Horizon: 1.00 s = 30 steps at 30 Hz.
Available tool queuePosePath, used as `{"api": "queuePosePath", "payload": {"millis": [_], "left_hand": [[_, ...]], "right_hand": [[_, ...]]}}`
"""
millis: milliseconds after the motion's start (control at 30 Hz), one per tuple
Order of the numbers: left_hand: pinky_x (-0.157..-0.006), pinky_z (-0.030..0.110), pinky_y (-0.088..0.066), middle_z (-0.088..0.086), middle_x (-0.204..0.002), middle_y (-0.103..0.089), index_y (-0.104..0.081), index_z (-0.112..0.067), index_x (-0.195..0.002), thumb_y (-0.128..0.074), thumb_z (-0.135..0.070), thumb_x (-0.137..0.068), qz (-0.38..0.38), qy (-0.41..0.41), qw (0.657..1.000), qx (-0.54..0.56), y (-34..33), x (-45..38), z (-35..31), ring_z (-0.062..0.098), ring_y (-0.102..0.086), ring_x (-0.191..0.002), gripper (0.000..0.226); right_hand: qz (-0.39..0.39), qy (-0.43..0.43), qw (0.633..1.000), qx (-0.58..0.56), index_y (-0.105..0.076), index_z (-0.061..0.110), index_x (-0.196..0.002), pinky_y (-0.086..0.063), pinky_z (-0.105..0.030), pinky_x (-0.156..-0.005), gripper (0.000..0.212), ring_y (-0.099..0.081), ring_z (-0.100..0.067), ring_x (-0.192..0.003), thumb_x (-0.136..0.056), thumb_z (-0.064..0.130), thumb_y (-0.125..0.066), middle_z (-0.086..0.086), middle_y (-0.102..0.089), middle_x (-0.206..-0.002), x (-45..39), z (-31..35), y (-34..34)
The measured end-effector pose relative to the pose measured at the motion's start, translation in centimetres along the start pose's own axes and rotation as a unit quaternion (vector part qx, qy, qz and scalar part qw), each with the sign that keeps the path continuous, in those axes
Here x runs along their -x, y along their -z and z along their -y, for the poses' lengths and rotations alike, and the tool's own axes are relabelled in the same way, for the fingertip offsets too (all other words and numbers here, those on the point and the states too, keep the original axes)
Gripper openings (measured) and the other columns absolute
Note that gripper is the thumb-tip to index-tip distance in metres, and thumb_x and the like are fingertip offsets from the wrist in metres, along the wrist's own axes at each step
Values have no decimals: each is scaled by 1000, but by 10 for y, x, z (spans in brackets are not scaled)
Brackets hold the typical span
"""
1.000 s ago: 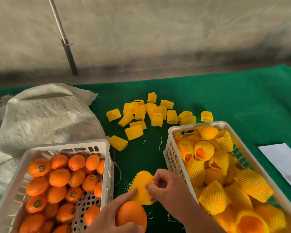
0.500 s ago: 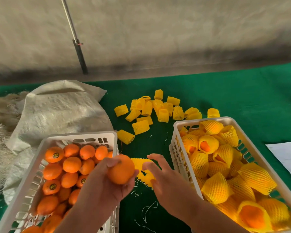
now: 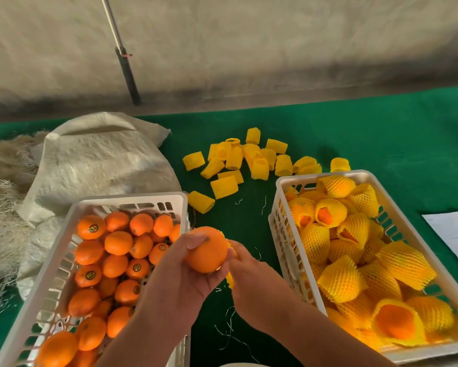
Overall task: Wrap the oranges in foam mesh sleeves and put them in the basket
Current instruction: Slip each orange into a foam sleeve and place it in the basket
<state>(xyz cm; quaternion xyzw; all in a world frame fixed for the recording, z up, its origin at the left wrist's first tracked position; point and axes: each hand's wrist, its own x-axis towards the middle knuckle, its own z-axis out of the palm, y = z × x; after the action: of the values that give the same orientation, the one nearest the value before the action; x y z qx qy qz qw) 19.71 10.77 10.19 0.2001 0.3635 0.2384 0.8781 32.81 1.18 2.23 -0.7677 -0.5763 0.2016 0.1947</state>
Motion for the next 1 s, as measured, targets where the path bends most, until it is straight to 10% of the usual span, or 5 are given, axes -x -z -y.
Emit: {"api": "queuePosePath", "payload": {"millis": [133, 367, 633, 800, 1000], "left_hand": [[-73, 41, -63, 13, -119, -71, -74, -19, -116, -97, -29, -58, -36, -53, 991, -117, 0, -3, 12, 33, -74, -106, 62], [-91, 45, -62, -1, -131, -53, -52, -34, -137, -90, -68, -52, -48, -55, 896, -437, 13, -5, 21, 26, -63, -115, 100], [-81, 35, -63, 6, -124, -64, -65, -31, -122, -99, -30, -61, 14, -17, 916, -401, 35, -16, 14, 26, -73, -106, 70], [-65, 18, -53, -32, -98, -66, -61, -52, -99, -80, -69, -68, -106, -267, 759, -585, 31, -12, 26, -7, -64, -92, 40], [-81, 24, -53, -22, -116, -59, -57, -41, -128, -66, -88, -58, -132, -258, 746, -600, 37, -10, 29, 0, -58, -103, 84]], "right_hand": [[-18, -30, 992, -125, -46, 42, -139, -57, -21, -86, 60, -63, -7, -97, -91, 14, -69, 26, -35, -146, -2, 5, 6], [-62, -27, 986, -150, -23, 43, -149, -53, -9, -76, 76, -61, -2, -98, -92, 41, -74, 33, -28, -140, 0, -3, 15], [-38, -13, 993, -109, -25, 43, -149, -55, -19, -89, 76, -62, -11, -104, -92, 34, -74, 33, -3, -161, 14, 2, 23], [-55, 17, 996, -73, -21, 39, -151, -39, -6, -85, 76, -60, -7, -106, -95, 32, -71, 29, 7, -166, 23, 24, 8], [-84, 9, 993, -82, -17, 41, -151, -31, 2, -78, 78, -55, -3, -108, -95, 39, -72, 38, 16, -161, 25, 33, 4]]}}
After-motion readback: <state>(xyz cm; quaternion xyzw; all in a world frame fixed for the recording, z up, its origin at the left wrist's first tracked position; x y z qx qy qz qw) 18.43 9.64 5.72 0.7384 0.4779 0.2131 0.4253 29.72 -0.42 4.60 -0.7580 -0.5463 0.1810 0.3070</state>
